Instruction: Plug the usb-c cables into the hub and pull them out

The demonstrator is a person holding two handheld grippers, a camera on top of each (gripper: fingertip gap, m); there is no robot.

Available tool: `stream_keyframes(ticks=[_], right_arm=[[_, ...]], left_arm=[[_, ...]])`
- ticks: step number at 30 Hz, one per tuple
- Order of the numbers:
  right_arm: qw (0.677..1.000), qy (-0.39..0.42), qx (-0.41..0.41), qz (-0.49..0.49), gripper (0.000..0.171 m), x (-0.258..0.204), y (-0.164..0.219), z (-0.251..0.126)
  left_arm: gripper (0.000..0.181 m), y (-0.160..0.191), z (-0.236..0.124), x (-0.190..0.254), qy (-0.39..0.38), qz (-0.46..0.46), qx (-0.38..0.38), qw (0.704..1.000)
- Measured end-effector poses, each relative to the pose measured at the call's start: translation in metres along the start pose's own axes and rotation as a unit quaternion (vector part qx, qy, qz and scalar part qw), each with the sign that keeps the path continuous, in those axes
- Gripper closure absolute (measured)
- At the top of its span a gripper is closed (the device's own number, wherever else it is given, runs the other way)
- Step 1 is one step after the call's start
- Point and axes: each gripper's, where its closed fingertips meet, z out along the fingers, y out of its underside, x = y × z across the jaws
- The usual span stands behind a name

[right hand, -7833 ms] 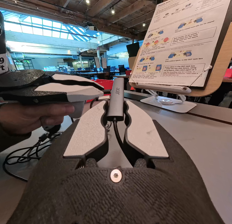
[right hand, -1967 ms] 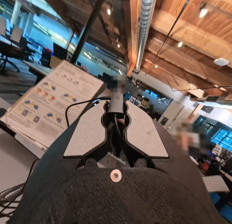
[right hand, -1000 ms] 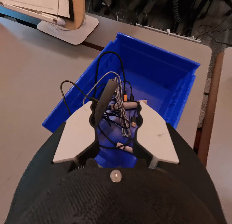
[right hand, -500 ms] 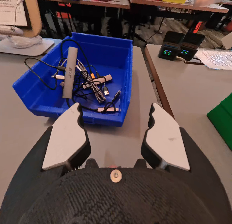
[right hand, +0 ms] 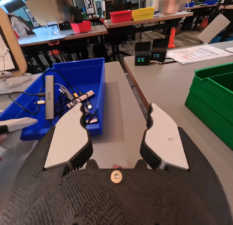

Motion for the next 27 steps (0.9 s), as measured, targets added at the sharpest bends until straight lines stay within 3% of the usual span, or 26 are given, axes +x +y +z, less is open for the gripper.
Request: stream_keyframes(ticks=[3, 7, 10, 14, 20, 27], right_arm=[[1.000, -0.008, 0.012, 0.016, 0.081, -0.002, -0.001, 0.002], [1.000, -0.029, -0.009, -0.001, 0.081, -0.019, 0.005, 0.009], [0.999, -0.046, 0.007, -0.019, 0.081, -0.037, -0.003, 0.009], [0.997, -0.072, 0.010, -0.032, 0.082, -0.061, -0.006, 0.009], [0.990, -0.114, 0.008, -0.080, 0.083, -0.110, -0.008, 0.010], [0.965, -0.230, 0.001, -0.123, 0.082, -0.215, 0.001, -0.002]], left_arm=[[0.122, -0.001, 0.010, -0.006, -0.010, 0.018, 0.002, 1.000], [0.162, -0.008, 0.007, -0.018, -0.025, 0.067, 0.025, 0.997], [0.172, -0.006, -0.002, -0.048, -0.064, 0.099, 0.028, 0.993], [0.174, 0.009, -0.026, -0.085, -0.055, 0.109, 0.026, 0.992], [0.174, 0.060, -0.104, -0.143, -0.040, 0.112, 0.010, 0.993], [0.174, 0.153, -0.246, -0.221, -0.033, 0.100, -0.027, 0.994]])
